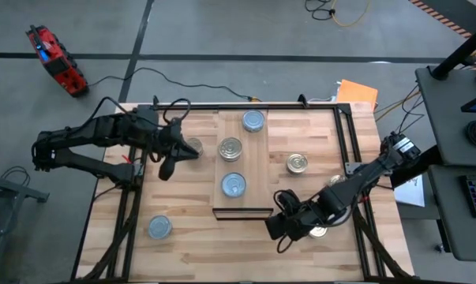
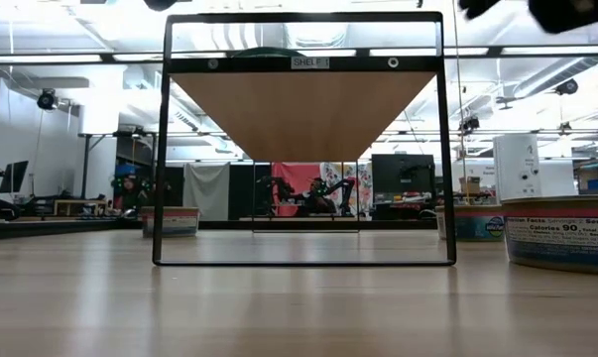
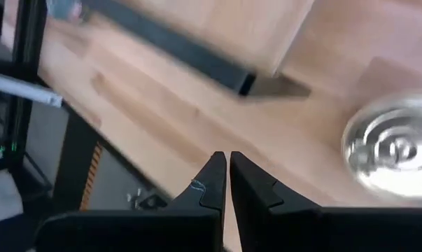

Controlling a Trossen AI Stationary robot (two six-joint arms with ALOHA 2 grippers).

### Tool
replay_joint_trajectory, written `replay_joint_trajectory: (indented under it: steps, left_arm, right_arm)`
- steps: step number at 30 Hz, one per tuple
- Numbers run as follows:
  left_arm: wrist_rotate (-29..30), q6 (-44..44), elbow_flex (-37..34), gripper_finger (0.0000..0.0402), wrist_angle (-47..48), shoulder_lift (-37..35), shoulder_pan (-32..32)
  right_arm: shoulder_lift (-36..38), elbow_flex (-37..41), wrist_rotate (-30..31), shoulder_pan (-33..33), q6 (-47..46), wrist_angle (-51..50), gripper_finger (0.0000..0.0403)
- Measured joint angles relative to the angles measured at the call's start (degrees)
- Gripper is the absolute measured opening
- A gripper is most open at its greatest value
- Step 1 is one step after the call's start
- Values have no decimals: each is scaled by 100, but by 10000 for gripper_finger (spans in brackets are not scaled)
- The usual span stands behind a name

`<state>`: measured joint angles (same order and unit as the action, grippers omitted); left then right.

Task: Stack canned seafood by type on shelf
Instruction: Stack the blue and pink tuna can on top of the blue and pink tuna can on the shelf

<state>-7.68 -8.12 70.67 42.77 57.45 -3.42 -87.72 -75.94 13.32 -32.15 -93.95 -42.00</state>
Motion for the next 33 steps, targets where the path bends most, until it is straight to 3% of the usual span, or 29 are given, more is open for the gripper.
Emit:
replay_joint_trajectory:
  steps: [3, 5, 11, 17, 23, 27, 33]
  left_arm:
    - [-460, -55, 0, 36, 65, 0, 55]
    - [-445, -398, 0, 36, 47, -16, 185]
    - [914, -1590, 0, 4, -69, 10, 1291]
    - [2834, -3195, -33, 2, -647, 416, 2893]
    - [3997, -5041, -35, 1, -777, 1058, 4059]
    - [4119, -5746, -15, 1, -832, 1450, 4398]
    - [4056, -5462, 173, 1, -867, 2025, 4675]
  right_arm:
    - [3, -73, -157, -116, 7, -360, 13]
    - [7, -41, -166, -229, 48, -731, 13]
    - [39, 275, -150, -438, 515, -1668, 13]
    - [106, 915, -372, -456, 1916, -964, 12]
    - [310, 1752, -435, -580, 2495, -11, 12]
    - [495, 2236, -430, -598, 2497, 741, 12]
    - [481, 2485, -334, -598, 2309, 1082, 12]
